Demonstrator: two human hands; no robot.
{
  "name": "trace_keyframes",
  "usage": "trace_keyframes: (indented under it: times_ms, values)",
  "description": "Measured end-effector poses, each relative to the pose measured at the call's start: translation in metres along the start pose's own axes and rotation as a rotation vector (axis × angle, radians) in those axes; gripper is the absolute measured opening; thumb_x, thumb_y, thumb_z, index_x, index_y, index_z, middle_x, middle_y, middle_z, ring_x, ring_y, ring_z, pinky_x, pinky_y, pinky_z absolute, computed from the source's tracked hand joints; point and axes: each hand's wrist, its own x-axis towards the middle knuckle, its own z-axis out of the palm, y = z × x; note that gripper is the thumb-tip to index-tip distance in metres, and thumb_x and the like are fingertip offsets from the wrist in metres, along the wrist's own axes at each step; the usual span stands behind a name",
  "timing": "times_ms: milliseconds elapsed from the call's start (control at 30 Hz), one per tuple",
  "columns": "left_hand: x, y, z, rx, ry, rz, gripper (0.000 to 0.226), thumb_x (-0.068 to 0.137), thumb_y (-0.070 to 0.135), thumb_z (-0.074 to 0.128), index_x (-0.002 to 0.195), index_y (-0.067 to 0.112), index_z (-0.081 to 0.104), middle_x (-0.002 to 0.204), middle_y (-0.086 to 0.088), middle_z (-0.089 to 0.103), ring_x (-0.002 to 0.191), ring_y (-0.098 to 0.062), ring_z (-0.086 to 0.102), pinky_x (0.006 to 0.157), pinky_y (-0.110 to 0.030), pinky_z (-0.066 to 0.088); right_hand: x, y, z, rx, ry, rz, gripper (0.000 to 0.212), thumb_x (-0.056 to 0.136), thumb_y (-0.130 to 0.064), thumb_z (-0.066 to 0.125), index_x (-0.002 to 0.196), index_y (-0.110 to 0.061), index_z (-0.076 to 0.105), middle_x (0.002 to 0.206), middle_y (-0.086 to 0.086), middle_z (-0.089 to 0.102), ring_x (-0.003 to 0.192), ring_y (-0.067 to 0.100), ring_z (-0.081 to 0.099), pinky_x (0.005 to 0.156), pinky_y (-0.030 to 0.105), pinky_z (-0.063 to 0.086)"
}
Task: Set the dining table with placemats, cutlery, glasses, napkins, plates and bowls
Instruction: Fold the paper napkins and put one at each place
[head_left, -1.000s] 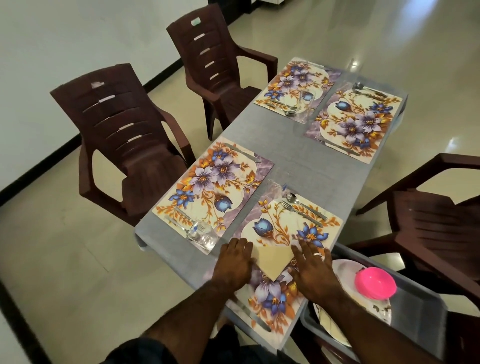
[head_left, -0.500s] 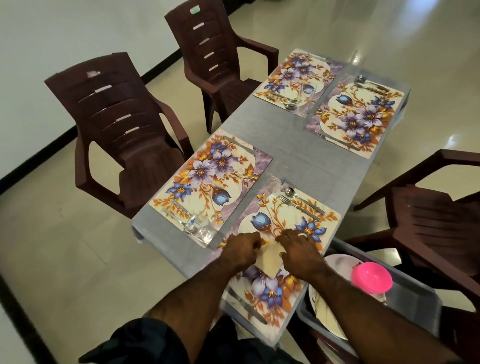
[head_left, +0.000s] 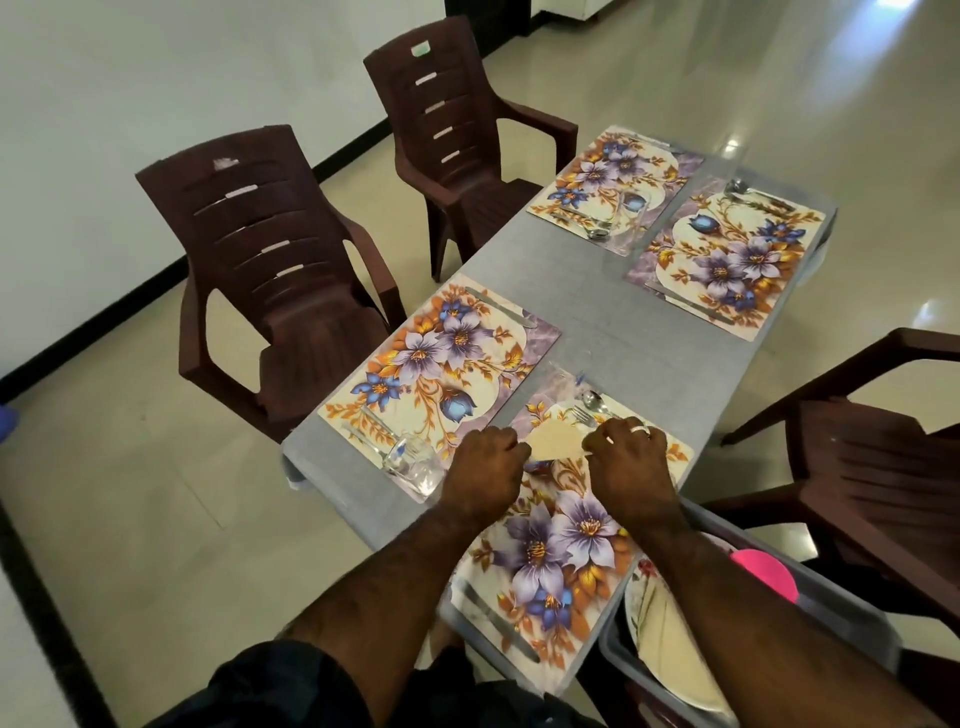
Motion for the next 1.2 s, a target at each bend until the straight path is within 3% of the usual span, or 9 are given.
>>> trace_keyframes:
  times_ms: [100,200,333,467,600,967,1033,1100,1200]
  values:
    - [-0.023,0.003,0.022,0.07,-0.18,0.0,0.021,0.09,0.027,0.067,0.105,0.016,0.075,0.1,-0.007,0.072,0.092,-0.029,0.064,0.083,-0.041,0.048,-0.031,-0.002,0.025,-0.034,-0.249,0.002,0.032,0.083,-0.029,0.072,0.114,-0.026,0.074,0.133,0.01,0.064,0.123,0.036,0.058,0.105,0.058,0.037]
    - [-0.051,0.009,0.038,0.08,-0.378,-0.073,0.043,0.09,0.045,0.05,0.122,0.022,0.067,0.123,-0.005,0.067,0.119,-0.03,0.057,0.103,-0.048,0.04,-0.065,-0.006,0.056,-0.025,-0.415,0.027,0.046,0.08,-0.036,0.065,0.125,-0.024,0.071,0.149,0.018,0.054,0.126,0.043,0.059,0.105,0.066,0.038]
    - [-0.092,0.016,0.059,0.017,-0.407,-0.15,0.068,0.102,0.06,0.032,0.162,0.029,0.034,0.169,-0.015,0.031,0.155,-0.041,0.026,0.123,-0.062,0.022,-0.096,-0.018,0.078,0.063,-0.393,-0.027,0.073,0.091,-0.057,0.042,0.156,-0.023,0.045,0.166,0.021,0.03,0.149,0.048,0.033,0.114,0.072,0.023]
    - [-0.105,0.017,0.064,0.015,-0.377,-0.149,0.083,0.099,0.08,0.027,0.168,0.036,0.01,0.176,-0.01,-0.006,0.162,-0.036,-0.009,0.126,-0.065,-0.005,-0.097,-0.036,0.083,0.094,-0.356,-0.086,0.078,0.098,-0.068,0.043,0.165,-0.033,0.021,0.173,0.017,0.003,0.158,0.046,0.007,0.116,0.075,0.011]
    - [-0.097,0.012,0.063,0.037,-0.433,-0.147,0.089,0.094,0.087,0.023,0.167,0.04,0.005,0.174,-0.007,-0.019,0.16,-0.034,-0.02,0.123,-0.069,-0.007,-0.093,-0.038,0.092,0.091,-0.381,-0.14,0.076,0.1,-0.074,0.022,0.165,-0.035,0.017,0.173,0.016,-0.005,0.158,0.046,0.0,0.118,0.075,0.006]
    - [-0.114,-0.004,0.06,0.079,-0.521,-0.229,0.09,0.102,0.075,0.026,0.168,0.014,0.018,0.176,-0.013,-0.002,0.162,-0.034,-0.007,0.127,-0.06,0.0,-0.12,0.013,0.081,0.069,-0.357,0.005,0.079,0.101,-0.066,0.026,0.167,-0.023,0.013,0.173,0.018,0.003,0.159,0.043,0.001,0.119,0.075,-0.002]
    - [-0.106,-0.005,0.053,0.091,-0.496,-0.175,0.081,0.105,0.063,0.035,0.164,0.009,0.028,0.173,-0.017,0.014,0.161,-0.038,0.01,0.129,-0.058,0.007,-0.112,0.015,0.079,0.07,-0.31,-0.015,0.078,0.101,-0.059,0.035,0.166,-0.02,0.018,0.172,0.021,0.01,0.158,0.045,0.009,0.12,0.073,-0.002]
    - [-0.085,-0.006,0.044,0.111,-0.473,-0.075,0.065,0.099,0.05,0.055,0.153,0.013,0.049,0.163,-0.018,0.041,0.151,-0.04,0.035,0.124,-0.056,0.024,-0.089,0.016,0.074,0.073,-0.297,-0.067,0.071,0.097,-0.046,0.054,0.161,-0.019,0.036,0.166,0.023,0.027,0.15,0.047,0.03,0.117,0.07,0.015]
    - [-0.041,-0.011,0.034,0.128,-0.459,0.05,0.045,0.093,0.033,0.063,0.137,0.023,0.06,0.14,-0.01,0.059,0.13,-0.032,0.049,0.111,-0.05,0.036,-0.038,0.01,0.057,0.093,-0.37,-0.136,0.047,0.094,-0.03,0.065,0.14,-0.027,0.058,0.149,0.012,0.05,0.127,0.036,0.056,0.106,0.053,0.043]
